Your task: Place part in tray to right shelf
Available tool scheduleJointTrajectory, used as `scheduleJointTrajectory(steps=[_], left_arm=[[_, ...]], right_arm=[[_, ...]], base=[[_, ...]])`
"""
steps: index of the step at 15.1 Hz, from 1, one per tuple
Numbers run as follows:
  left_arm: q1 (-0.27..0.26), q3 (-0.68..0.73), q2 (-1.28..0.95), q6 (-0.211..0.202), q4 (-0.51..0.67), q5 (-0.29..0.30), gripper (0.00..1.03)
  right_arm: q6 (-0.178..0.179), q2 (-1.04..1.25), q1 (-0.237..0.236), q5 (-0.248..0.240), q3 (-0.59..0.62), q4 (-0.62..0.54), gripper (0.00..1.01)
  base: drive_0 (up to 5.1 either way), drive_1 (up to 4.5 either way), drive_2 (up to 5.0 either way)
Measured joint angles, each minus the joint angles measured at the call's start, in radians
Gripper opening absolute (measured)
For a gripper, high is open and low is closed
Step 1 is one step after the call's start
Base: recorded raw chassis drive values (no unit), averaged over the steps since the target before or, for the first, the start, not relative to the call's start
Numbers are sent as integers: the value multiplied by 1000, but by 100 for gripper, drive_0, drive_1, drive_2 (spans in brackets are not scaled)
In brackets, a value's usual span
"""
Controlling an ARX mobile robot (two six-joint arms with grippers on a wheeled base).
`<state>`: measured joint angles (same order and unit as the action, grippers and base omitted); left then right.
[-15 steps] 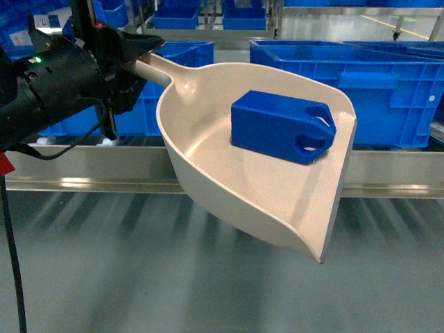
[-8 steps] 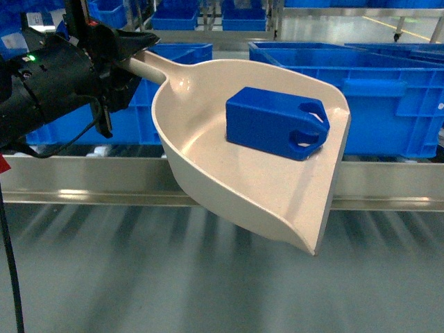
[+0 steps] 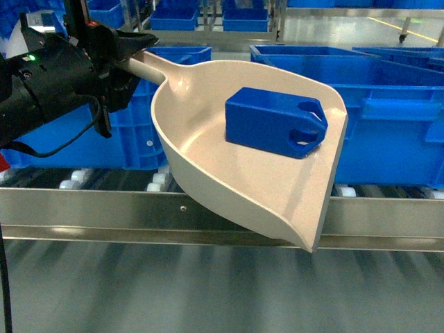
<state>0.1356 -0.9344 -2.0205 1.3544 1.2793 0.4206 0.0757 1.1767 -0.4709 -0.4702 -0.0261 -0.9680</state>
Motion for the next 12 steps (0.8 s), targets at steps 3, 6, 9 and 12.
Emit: scheduleJointTrajectory(steps=[3,6,9,12], left_arm=[[0,0,0,0,0,-1,14],[0,0,0,0,1,0,14],[0,0,0,0,1,0,14],[0,0,0,0,1,0,14]], right_arm=[[0,0,0,0,0,0,98],[0,0,0,0,0,0,98],[0,0,0,0,0,0,98],[0,0,0,0,0,0,98]], base=[[11,392,-371],[11,392,-371],[11,392,-371],[11,392,-371]])
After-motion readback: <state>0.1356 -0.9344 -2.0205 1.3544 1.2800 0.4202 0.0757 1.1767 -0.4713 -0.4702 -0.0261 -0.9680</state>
